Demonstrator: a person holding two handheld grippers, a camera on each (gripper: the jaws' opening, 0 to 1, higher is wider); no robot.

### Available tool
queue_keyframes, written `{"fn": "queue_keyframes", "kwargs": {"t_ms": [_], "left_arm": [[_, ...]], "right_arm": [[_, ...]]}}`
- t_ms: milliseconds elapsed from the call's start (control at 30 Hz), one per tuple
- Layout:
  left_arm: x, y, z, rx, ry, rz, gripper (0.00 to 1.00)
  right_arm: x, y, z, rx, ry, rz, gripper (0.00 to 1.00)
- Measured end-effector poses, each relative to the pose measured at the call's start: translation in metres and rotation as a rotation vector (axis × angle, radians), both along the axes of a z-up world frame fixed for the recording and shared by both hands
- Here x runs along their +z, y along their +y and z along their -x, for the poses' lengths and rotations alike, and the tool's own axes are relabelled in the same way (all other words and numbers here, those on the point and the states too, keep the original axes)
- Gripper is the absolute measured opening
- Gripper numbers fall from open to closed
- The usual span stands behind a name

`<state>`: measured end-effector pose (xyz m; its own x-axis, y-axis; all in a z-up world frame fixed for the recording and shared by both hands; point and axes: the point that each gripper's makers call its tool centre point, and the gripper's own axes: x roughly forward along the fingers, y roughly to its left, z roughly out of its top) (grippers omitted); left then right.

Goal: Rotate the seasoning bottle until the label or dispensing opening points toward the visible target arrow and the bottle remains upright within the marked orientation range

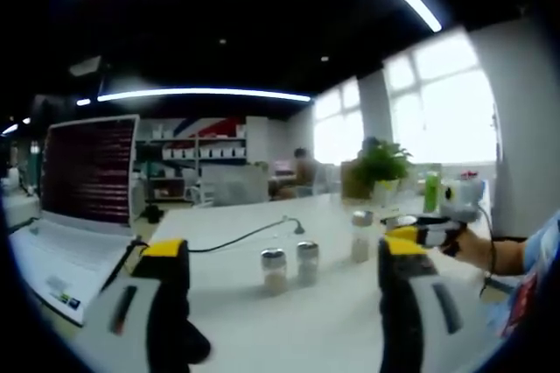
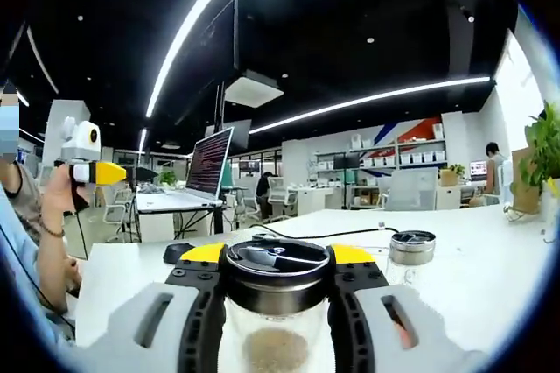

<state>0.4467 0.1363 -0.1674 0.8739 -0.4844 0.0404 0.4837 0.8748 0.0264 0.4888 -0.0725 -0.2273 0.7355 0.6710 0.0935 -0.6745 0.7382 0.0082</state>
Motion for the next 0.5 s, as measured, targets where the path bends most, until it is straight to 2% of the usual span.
{"fn": "queue_keyframes", "kwargs": {"t_ms": [233, 500], "left_arm": [[0.000, -0.001, -0.001, -0.004, 0.002, -0.003, 0.94], [0.000, -0.003, 0.000, -0.012, 0.002, -0.004, 0.93]], "right_arm": [[-0.002, 0.001, 0.013, 0.029, -0.027, 0.010, 0.44], [-0.007, 0.000, 0.017, 0.049, -0.001, -0.006, 0.44]]}}
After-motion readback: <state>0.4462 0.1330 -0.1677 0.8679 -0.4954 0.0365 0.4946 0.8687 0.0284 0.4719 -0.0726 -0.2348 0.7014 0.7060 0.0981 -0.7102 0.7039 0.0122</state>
